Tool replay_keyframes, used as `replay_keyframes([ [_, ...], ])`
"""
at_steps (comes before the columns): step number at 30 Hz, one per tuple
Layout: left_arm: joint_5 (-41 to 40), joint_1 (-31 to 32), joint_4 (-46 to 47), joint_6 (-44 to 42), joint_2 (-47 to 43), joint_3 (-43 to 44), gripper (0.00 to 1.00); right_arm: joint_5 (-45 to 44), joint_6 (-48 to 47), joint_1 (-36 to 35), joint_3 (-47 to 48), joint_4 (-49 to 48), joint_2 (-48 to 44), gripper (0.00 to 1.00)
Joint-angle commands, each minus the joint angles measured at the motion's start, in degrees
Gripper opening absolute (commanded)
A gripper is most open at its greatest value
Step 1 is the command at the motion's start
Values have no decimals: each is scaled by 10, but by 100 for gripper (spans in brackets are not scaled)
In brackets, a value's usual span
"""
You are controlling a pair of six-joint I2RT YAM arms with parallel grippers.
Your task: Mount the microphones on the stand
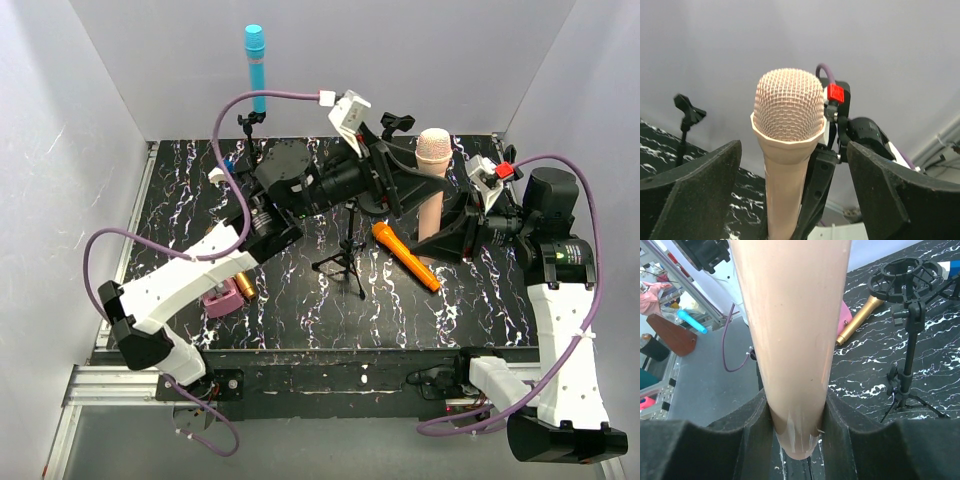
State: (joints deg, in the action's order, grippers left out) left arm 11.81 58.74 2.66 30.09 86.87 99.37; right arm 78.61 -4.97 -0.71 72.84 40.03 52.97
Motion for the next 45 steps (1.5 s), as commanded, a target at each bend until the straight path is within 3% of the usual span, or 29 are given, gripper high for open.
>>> replay_keyframes([
  [1, 64, 2, -33, 12, 23, 20, 83, 8, -30, 2, 21, 26, -1, 1],
  [7, 61, 2, -56, -7, 34, 28, 75, 15, -31, 2, 19, 30, 0, 1],
  [10, 69, 2, -56, -13, 41, 35, 64, 15, -32, 2, 16, 32, 1, 1],
  [12, 66, 2, -55, -13, 43, 37, 45, 14, -33, 1, 13, 33, 0, 1],
  [14, 68, 2, -41, -13, 41, 31, 38, 13, -36, 1, 10, 35, 0, 1],
  [17, 80, 2, -36, -13, 40, 31, 6, 6, -36, 1, 6, 36, -1, 2],
  [18, 80, 2, -37, -13, 38, 29, 0, 3, -36, 2, 6, 38, -1, 7],
  [19, 77, 2, -40, -16, 34, 28, 0, 1, -36, 2, 5, 39, -1, 17],
  [22, 57, 2, -55, -46, 13, 13, 0, -4, -44, 1, 6, 52, -4, 69],
  [24, 35, 2, -74, -94, -17, 4, 0, -23, -63, 2, 7, 64, -11, 82],
  [29, -33, -13, -146, -192, -83, 7, 0, -87, -107, 2, -19, 73, -30, 85],
  [34, -129, -49, -204, -266, -133, 5, 0, -115, -142, 24, -112, 30, -67, 86],
  [39, -187, -85, -208, -298, -147, 6, 0, -143, -149, 47, -254, -68, -105, 86],
  [45, -211, -108, -179, -321, -137, -10, 0, -119, -186, 72, -350, -91, -118, 87],
])
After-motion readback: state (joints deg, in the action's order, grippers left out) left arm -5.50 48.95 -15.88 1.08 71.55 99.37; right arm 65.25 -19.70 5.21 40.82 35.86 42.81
